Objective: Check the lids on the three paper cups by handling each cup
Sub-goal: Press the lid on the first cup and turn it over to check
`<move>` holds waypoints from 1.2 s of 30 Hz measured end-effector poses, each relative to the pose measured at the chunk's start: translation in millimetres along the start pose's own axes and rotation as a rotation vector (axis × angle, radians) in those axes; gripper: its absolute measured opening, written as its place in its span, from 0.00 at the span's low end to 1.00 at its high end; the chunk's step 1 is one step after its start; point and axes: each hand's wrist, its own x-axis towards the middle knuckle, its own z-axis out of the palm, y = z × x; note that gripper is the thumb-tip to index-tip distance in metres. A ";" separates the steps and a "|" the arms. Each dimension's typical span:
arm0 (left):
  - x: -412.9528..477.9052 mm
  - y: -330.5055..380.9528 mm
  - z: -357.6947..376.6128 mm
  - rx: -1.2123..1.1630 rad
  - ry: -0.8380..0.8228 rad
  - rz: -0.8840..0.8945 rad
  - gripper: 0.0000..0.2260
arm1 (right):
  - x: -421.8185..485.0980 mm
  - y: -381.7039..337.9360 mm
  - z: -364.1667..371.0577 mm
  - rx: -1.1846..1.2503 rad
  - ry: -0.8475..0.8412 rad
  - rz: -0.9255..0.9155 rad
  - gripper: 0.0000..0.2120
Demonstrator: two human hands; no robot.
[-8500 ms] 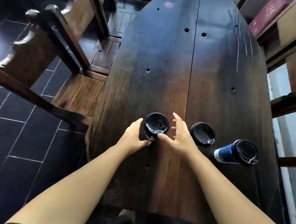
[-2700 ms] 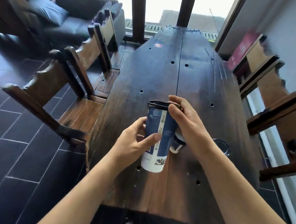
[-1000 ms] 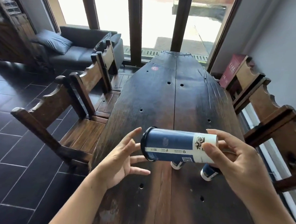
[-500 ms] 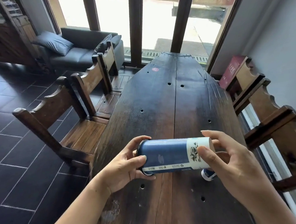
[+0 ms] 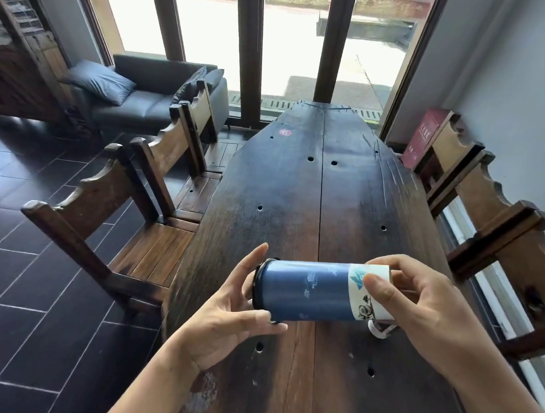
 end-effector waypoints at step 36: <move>2.0 8.2 -6.8 -0.054 -0.045 -0.077 0.39 | -6.1 -11.0 -4.5 -0.143 -0.083 -0.134 0.15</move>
